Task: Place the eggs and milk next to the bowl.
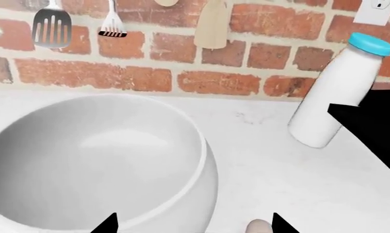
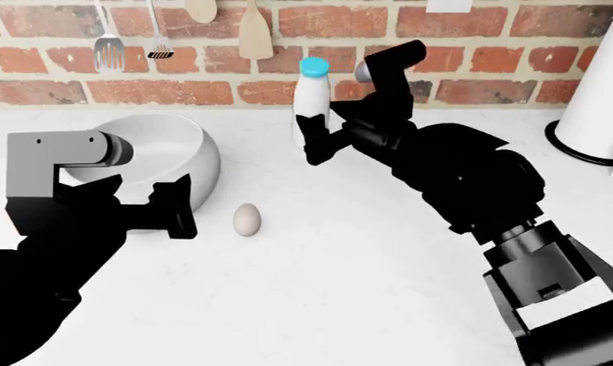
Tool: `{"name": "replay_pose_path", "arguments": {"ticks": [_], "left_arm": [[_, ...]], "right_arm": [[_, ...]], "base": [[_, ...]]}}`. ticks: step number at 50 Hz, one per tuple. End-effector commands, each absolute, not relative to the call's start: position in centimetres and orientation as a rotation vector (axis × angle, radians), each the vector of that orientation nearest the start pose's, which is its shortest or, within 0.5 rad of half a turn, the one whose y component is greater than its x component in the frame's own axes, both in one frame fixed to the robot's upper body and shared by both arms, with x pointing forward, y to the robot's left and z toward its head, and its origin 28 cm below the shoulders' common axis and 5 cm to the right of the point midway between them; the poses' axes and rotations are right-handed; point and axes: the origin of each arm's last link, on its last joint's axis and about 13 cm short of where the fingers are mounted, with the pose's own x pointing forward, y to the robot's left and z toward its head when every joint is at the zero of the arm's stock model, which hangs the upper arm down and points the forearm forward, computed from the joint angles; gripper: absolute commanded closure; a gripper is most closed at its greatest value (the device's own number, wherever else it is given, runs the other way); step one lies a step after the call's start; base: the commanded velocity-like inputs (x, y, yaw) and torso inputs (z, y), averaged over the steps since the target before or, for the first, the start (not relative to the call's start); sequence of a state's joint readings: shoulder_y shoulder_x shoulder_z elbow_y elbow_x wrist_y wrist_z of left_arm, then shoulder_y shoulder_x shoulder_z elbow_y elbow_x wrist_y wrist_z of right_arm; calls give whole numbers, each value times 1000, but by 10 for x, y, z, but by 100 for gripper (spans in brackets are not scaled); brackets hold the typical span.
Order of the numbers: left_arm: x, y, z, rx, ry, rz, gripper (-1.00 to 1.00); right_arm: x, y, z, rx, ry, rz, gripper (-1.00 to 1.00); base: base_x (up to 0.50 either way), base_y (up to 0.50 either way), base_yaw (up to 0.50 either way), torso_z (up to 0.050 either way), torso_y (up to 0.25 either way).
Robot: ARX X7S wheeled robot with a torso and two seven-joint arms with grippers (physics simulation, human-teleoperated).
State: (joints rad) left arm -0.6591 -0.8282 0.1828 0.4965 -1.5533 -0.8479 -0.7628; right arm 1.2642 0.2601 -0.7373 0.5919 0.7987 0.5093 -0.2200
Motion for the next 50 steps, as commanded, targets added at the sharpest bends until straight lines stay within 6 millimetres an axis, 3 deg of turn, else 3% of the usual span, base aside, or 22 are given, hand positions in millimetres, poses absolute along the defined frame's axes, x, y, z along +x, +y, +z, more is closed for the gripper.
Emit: {"name": "replay_pose_path", "arguments": {"ticks": [1, 26, 50], "left_arm": [[223, 265, 227, -107, 208, -143, -100], [226, 267, 222, -123, 230, -142, -100], [228, 270, 220, -140, 243, -152, -100]], "right_arm": [[413, -69, 231, -30, 76, 719, 100], [424, -43, 193, 15, 170, 879, 100], [419, -32, 184, 6, 219, 940, 100]], "base": [[0, 0, 0, 0, 0], [0, 0, 0, 0, 1], [0, 0, 0, 0, 0]]}}
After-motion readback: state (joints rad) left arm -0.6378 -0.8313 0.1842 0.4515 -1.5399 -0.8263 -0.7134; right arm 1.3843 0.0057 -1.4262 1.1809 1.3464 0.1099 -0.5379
